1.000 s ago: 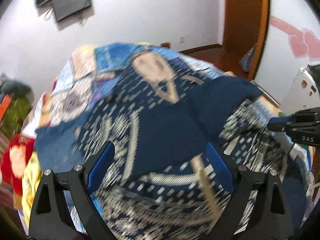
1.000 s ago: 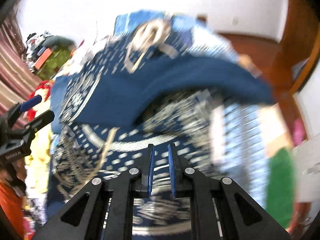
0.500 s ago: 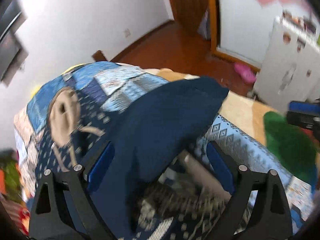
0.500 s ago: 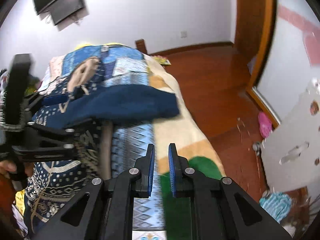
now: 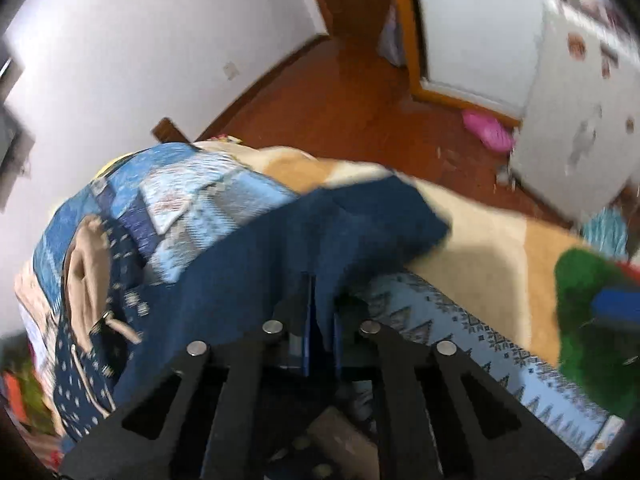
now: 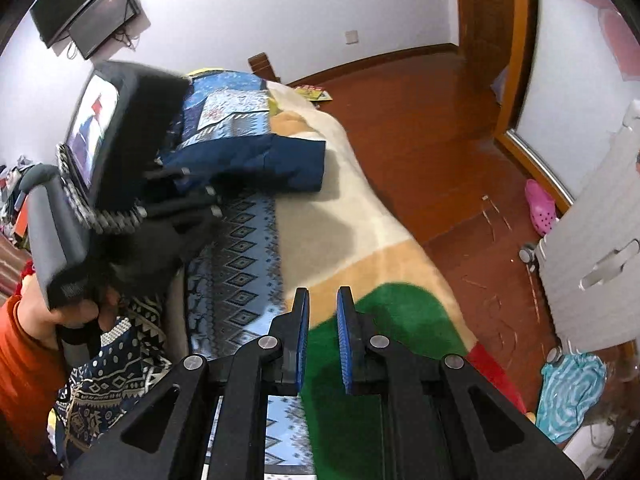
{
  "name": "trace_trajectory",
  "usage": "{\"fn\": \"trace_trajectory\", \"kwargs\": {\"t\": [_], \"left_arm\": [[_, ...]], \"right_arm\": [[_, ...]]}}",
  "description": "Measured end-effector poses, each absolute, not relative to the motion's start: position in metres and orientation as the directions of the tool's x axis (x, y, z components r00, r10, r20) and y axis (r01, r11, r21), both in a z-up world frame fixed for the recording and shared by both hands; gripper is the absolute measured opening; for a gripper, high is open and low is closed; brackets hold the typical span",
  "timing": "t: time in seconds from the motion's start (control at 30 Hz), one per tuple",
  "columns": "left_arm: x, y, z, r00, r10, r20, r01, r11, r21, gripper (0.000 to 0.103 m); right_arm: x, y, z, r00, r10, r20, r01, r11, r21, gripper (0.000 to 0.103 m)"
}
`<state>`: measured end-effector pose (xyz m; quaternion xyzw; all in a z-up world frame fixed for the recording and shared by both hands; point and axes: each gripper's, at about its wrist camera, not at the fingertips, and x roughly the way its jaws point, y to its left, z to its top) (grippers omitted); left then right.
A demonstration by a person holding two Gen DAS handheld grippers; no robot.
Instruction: Fold large clothes
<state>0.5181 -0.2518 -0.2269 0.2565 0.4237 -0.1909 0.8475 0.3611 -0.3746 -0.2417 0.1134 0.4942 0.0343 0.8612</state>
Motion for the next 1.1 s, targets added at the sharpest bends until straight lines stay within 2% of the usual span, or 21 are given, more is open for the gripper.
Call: {"fn": "trace_trajectory", "kwargs": {"t": [0.17,0.3,0.4,0.53,0.6,0.67,0.73,0.8,0.87,0.9,0.93,0.97,1.0,1.1], "left_arm": [[0.52,-0.161,-0.146,0.626,-0.234,-0.744,0.386,0.922,0.035,0.004],[0.506,-0.077,-0.098,0.705,-0.208,-0.678,0.262,0.965,-0.023,0.004],[0.488,-0.018,-0.084,0.75,-0.122,-0.65,0.167,0.986,0.008,0.004],[0.46,0.056,-0.098,0.735,-0.063,-0.675,0.066,0.998,-0.022,0.004],[0.45,0.079,-0.113,0.722,-0.027,-0.692,0.032,0.999,-0.006,0.004],[0.435,0.103,-0.133,0.7,0.007,-0.714,-0.005,1.0,0.005,0.004],[0.422,0.126,-0.154,0.674,0.012,-0.739,-0.035,0.999,-0.016,0.004],[0.413,0.143,-0.17,0.654,0.014,-0.757,-0.057,0.998,-0.032,0.004],[0.404,0.159,-0.188,0.63,0.007,-0.777,-0.082,0.995,-0.057,0.004],[0.401,0.164,-0.194,0.622,0.004,-0.783,-0.09,0.994,-0.067,0.004],[0.397,0.17,-0.203,0.615,0.004,-0.788,-0.103,0.992,-0.075,0.004],[0.393,0.174,-0.208,0.611,0.009,-0.792,-0.113,0.991,-0.076,0.004],[0.391,0.178,-0.212,0.606,0.007,-0.796,-0.12,0.989,-0.083,0.004],[0.381,0.19,-0.225,0.591,-0.013,-0.807,-0.14,0.983,-0.119,0.004]], "right_arm": [[0.367,-0.347,-0.231,0.511,0.199,-0.836,-0.002,0.973,0.231,0.01],[0.374,-0.31,-0.214,0.532,0.228,-0.815,-0.078,0.972,0.221,0.01],[0.387,-0.273,-0.202,0.55,0.253,-0.796,-0.15,0.967,0.204,0.01],[0.402,-0.238,-0.197,0.58,0.284,-0.764,-0.188,0.959,0.214,0.01],[0.415,-0.223,-0.206,0.552,0.268,-0.79,-0.195,0.962,0.19,0.01],[0.427,-0.21,-0.221,0.514,0.228,-0.827,-0.198,0.97,0.145,0.01],[0.435,-0.203,-0.242,0.492,0.116,-0.863,-0.194,0.981,0.021,0.01],[0.435,-0.2,-0.256,0.497,0.029,-0.868,-0.198,0.977,-0.08,0.01],[0.431,-0.203,-0.258,0.52,0.034,-0.853,-0.209,0.974,-0.088,0.012],[0.43,-0.205,-0.258,0.526,0.021,-0.851,-0.209,0.972,-0.105,0.021],[0.43,-0.205,-0.258,0.543,-0.062,-0.838,-0.173,0.967,-0.184,0.06],[0.43,-0.207,-0.257,0.565,-0.143,-0.812,-0.131,0.957,-0.26,0.087],[0.428,-0.209,-0.256,0.598,-0.187,-0.779,-0.111,0.944,-0.311,0.103],[0.426,-0.217,-0.256,0.55,-0.092,-0.83,-0.149,0.967,-0.206,0.103]]}}
